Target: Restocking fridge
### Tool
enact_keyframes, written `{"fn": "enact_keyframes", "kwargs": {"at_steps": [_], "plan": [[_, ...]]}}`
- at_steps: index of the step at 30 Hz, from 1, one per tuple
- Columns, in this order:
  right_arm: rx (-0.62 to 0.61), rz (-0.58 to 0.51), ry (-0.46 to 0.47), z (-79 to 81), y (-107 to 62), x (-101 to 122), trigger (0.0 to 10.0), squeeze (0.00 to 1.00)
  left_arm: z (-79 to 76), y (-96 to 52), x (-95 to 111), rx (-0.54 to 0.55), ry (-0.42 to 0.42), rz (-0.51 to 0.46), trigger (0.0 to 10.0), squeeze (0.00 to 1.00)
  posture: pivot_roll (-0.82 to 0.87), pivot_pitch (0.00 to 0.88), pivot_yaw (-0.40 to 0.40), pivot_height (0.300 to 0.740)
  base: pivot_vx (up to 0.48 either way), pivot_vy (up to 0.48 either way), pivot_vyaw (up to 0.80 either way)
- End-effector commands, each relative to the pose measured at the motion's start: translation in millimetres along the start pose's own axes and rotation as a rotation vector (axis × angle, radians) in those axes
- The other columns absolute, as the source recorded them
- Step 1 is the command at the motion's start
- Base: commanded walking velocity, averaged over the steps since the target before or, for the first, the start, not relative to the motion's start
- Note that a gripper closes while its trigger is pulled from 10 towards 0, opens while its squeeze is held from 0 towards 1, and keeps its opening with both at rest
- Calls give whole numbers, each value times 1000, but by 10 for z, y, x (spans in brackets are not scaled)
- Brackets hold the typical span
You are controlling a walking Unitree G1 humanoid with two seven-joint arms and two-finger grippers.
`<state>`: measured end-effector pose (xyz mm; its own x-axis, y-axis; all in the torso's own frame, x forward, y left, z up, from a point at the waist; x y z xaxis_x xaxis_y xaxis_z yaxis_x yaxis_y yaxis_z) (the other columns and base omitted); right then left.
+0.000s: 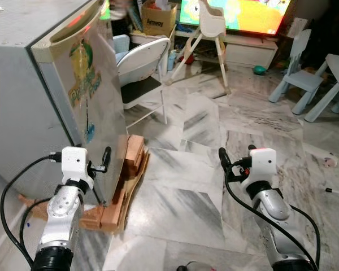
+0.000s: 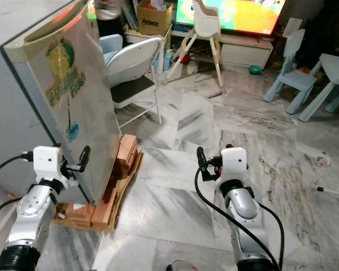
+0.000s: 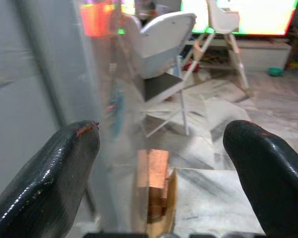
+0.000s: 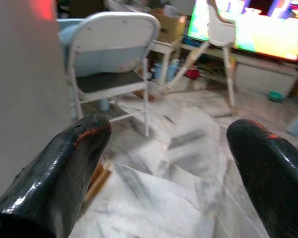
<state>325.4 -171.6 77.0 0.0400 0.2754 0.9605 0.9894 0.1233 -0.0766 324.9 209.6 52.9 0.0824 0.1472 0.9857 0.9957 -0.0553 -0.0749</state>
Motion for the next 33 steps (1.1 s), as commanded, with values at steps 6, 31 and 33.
{"fn": "enact_keyframes", "kwargs": {"at_steps": [6, 31, 33], "plan": [[5, -9, 1, 26, 25, 43, 10000, 0, -30, -28, -1, -12, 0, -9, 10000, 0, 15, 0, -66, 740, 354, 0, 0], [5, 9, -2, 10, 27, -4, 10000, 0, -41, -63, -43, -2, -2, 1, 10000, 0, 14, 0, -68, 740, 202, 0, 0], [6, 9, -2, 8, 27, -3, 10000, 0, -45, -59, -42, -2, -2, 1, 10000, 0, 14, 0, -69, 740, 0, 0, 0]]}}
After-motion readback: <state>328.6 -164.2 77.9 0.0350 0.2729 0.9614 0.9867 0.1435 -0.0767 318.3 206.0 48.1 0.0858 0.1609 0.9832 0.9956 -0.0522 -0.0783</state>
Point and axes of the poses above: a point about 5 cm out from each wrist's last joint towards the gripper, its own y axis pointing out of the wrist towards the gripper, its own x axis along the axis of the wrist's last joint, z = x × y, the point moved 6 cm from there along y, pointing out of the wrist towards the gripper, and after that the axes turned 13 degrees about -y, right-handed, at the moved point
